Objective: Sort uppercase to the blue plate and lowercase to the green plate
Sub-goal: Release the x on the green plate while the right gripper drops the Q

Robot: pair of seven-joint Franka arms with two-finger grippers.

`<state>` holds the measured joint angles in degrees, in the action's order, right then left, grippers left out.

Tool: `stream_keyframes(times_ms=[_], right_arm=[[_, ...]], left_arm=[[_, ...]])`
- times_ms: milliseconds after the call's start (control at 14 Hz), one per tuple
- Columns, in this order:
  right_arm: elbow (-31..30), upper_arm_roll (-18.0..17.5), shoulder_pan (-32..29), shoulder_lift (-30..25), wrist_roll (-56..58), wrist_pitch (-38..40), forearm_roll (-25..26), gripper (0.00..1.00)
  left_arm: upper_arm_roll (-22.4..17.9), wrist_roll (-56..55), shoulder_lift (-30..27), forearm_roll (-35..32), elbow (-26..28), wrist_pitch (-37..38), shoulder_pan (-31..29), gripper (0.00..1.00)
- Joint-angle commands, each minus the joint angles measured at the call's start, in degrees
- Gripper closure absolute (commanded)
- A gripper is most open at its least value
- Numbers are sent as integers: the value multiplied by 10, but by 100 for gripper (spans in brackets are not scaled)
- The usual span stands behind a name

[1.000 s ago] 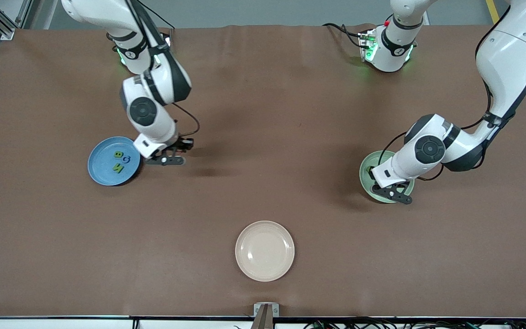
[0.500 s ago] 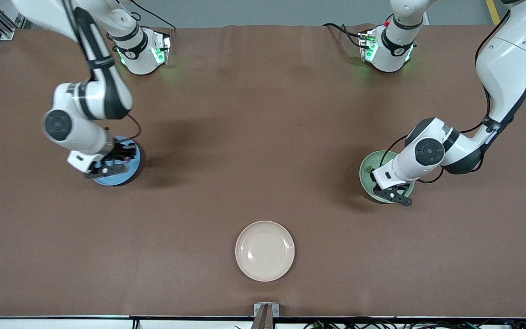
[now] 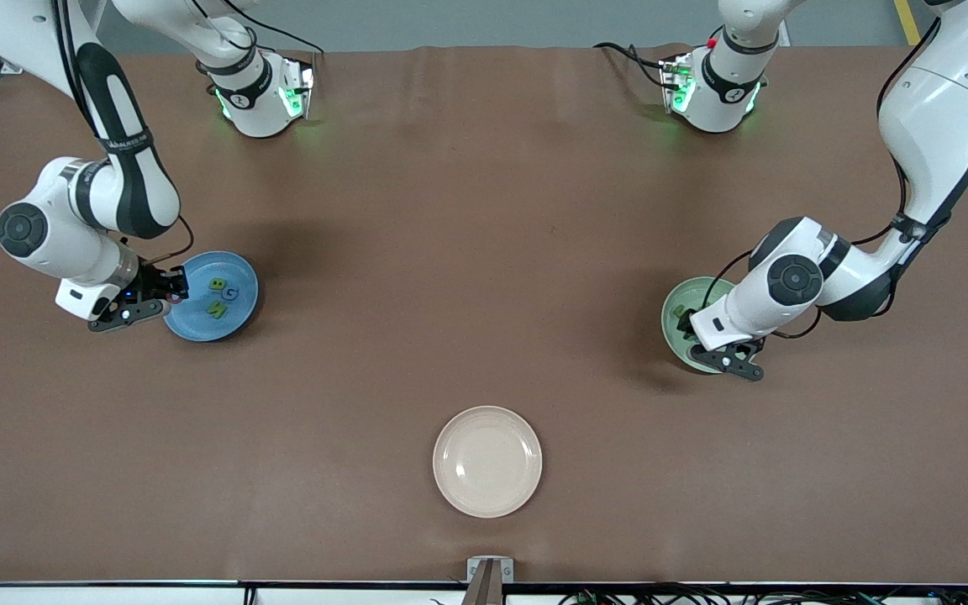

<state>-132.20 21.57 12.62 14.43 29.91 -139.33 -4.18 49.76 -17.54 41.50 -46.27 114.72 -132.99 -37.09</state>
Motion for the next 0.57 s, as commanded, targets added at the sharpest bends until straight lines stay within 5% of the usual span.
stream_keyframes(times_ms=[0, 500], right_arm=[[-10, -12, -10, 8, 15, -19, 4, 98], [-10, -14, -7, 30, 15, -21, -3, 96]], left_arm=[[18, -5, -34, 1, 4, 13, -6, 0], [28, -2, -47, 49, -12, 39, -27, 0]])
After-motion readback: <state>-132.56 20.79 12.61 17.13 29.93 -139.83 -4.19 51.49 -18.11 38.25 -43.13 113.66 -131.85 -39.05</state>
